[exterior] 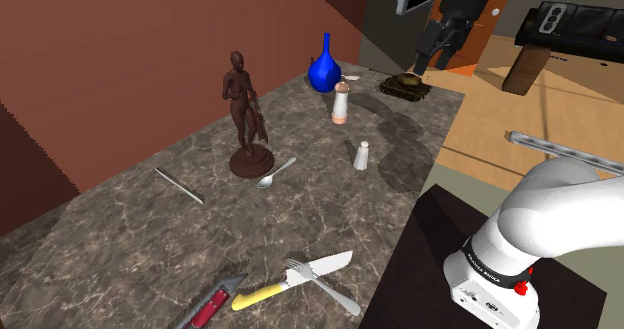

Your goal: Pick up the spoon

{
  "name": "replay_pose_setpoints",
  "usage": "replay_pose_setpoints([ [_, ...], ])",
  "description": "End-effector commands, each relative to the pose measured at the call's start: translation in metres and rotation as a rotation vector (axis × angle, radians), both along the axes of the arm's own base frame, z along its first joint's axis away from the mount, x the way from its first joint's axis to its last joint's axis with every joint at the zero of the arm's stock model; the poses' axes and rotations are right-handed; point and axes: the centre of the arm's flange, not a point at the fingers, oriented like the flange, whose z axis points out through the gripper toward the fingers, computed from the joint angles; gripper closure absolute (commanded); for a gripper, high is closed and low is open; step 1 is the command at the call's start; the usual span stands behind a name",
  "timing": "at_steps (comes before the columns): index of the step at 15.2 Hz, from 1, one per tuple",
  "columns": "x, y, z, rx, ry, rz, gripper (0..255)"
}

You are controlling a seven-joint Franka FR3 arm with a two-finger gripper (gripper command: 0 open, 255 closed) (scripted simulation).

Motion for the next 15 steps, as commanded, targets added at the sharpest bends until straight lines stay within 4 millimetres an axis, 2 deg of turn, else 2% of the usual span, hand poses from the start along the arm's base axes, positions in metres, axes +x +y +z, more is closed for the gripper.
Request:
replay_pose_setpoints([
  [1,0.000,0.000,0.000,0.000,0.000,0.000,0],
  [15,0.103,0.099,-0.119,-0.043,-0.020,0.081,0],
])
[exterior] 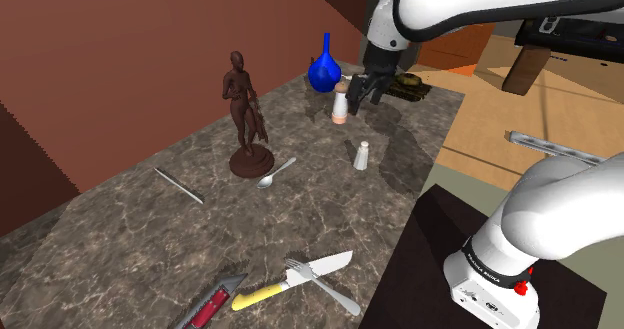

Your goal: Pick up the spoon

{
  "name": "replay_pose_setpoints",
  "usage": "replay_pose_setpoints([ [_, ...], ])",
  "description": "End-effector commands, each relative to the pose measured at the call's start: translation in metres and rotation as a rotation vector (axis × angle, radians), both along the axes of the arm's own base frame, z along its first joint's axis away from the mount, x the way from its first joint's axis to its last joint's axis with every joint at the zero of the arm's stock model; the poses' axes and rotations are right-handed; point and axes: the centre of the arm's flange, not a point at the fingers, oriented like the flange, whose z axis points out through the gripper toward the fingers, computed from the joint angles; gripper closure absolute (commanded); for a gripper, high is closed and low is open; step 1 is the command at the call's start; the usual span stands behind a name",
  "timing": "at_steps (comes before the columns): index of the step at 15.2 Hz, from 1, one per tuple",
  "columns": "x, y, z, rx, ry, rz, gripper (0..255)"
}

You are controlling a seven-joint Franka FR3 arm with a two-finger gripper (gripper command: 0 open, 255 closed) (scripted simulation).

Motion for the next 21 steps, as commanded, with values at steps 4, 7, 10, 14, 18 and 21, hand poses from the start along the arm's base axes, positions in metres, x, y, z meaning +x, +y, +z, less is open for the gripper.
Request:
replay_pose_setpoints([
  [4,0.039,0.037,-0.044,-0.015,-0.009,0.029,0],
  [7,0.060,0.059,-0.070,-0.024,-0.013,0.047,0],
  [10,0.081,0.081,-0.096,-0.033,-0.018,0.064,0],
  [14,0.108,0.110,-0.131,-0.045,-0.024,0.087,0],
  [18,0.135,0.140,-0.167,-0.057,-0.029,0.111,0],
  [21,0.155,0.162,-0.193,-0.067,-0.034,0.128,0],
])
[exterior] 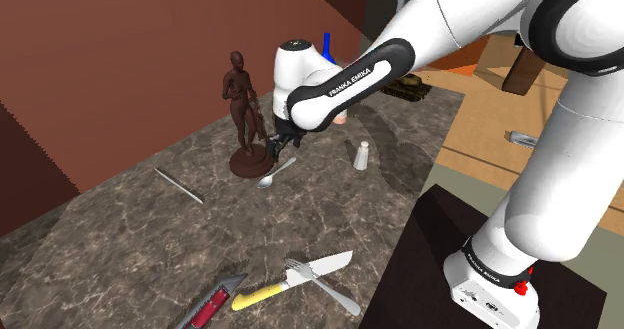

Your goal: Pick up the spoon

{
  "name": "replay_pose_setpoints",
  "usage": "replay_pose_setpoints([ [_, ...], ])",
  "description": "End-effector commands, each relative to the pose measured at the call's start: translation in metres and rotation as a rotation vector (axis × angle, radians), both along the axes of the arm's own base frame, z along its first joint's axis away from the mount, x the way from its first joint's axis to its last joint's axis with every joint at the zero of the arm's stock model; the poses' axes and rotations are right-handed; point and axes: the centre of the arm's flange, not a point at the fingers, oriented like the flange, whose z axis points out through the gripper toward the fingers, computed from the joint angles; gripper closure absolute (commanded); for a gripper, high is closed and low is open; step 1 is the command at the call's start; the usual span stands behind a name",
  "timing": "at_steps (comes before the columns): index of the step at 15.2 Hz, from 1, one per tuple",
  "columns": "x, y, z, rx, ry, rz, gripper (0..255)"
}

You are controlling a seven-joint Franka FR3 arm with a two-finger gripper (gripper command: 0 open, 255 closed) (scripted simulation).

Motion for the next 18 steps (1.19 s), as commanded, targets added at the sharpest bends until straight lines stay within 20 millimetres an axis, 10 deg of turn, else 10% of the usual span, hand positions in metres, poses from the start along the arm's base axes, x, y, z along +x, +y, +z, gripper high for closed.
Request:
replay_pose_setpoints([
  [1,0.013,0.017,-0.020,-0.006,-0.004,0.012,0],
  [9,0.061,0.073,-0.087,-0.029,-0.014,0.055,0],
  [18,0.061,0.073,-0.127,-0.029,-0.014,0.055,0],
])
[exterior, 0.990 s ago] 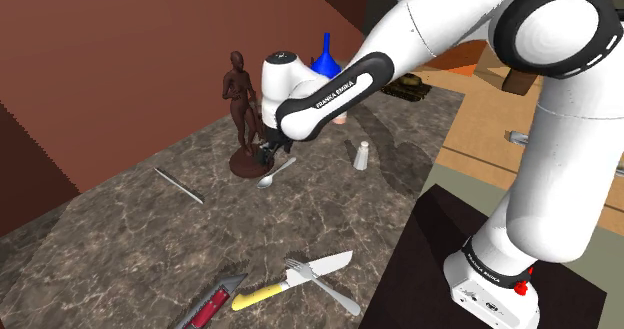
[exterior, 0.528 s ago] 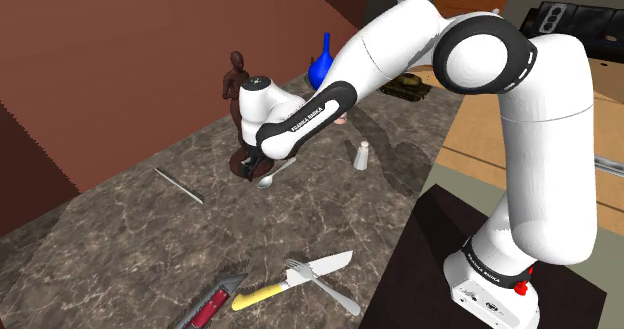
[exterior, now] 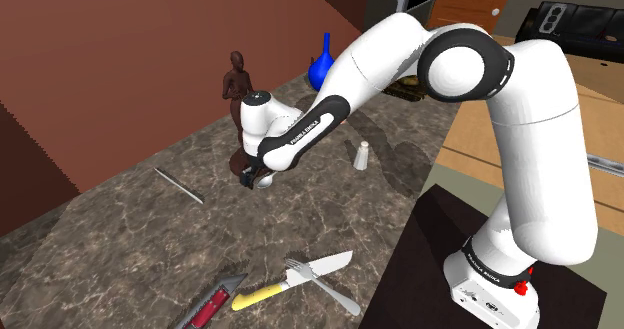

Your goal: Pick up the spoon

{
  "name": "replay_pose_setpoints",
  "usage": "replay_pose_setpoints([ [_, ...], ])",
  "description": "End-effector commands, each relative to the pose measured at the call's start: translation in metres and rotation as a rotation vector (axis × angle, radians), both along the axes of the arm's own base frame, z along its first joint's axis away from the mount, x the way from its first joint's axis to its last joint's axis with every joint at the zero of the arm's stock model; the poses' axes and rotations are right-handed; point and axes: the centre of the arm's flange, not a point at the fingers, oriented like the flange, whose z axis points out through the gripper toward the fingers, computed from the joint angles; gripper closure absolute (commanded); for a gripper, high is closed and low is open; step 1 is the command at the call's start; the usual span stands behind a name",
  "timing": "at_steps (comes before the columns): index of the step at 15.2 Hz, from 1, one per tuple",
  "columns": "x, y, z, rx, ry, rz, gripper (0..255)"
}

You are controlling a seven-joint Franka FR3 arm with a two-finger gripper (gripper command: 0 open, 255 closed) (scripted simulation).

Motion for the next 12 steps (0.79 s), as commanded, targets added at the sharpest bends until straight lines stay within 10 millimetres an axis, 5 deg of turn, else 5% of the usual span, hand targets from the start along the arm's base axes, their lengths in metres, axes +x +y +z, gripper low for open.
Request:
replay_pose_setpoints([
  [1,0.000,0.000,-0.002,0.000,0.000,0.000,255],
  [12,0.000,0.000,0.009,0.000,0.000,0.000,255],
])
